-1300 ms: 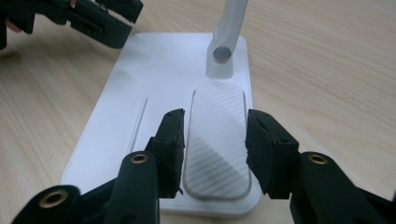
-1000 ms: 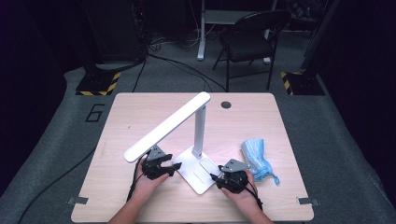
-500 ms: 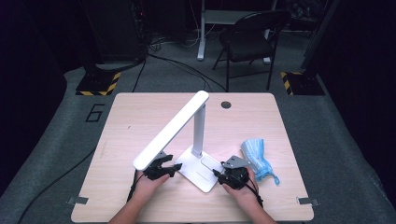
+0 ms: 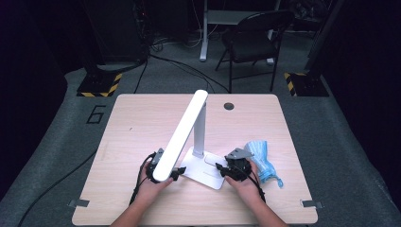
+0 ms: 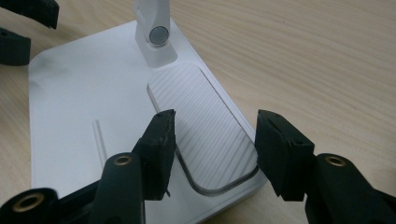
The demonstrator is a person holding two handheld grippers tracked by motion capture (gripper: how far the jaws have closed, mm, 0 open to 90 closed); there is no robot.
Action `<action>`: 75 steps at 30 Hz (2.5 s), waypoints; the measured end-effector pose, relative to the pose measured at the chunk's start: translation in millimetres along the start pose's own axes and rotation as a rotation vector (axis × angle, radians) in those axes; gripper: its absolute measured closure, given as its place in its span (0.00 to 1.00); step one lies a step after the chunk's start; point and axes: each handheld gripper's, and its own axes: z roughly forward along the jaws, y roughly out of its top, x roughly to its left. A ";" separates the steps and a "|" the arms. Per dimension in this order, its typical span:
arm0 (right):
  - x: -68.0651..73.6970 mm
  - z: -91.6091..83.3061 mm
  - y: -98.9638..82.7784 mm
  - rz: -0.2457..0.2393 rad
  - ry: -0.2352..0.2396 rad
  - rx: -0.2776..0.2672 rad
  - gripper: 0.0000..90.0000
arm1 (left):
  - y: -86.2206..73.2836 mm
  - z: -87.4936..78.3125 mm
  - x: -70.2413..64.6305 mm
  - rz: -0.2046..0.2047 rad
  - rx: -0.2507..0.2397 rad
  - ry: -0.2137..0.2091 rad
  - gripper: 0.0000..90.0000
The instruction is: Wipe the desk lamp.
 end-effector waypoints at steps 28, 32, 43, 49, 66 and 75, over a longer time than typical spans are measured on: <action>-6.6 10.3 14.9 -0.031 -0.069 -0.022 0.51 | -1.4 4.9 -9.2 -0.017 0.012 -0.042 0.43; 0.5 -1.0 9.6 -0.033 -0.047 -0.038 0.51 | -0.9 4.5 -9.5 -0.006 0.019 -0.046 0.43; 28.3 -19.0 -14.4 -0.083 0.014 0.009 0.48 | -0.7 9.6 -12.9 -0.007 0.030 -0.055 0.43; 30.1 -23.0 -21.1 -0.080 -0.017 0.029 0.46 | -1.3 11.0 -15.2 -0.014 0.036 -0.052 0.42; 19.9 -6.7 -17.9 -0.080 -0.018 0.064 0.48 | 0.1 13.1 -11.2 0.037 0.066 0.036 0.52; 14.5 3.6 -8.1 -0.051 -0.016 0.062 0.50 | 2.9 15.6 -4.8 0.014 0.059 0.068 0.52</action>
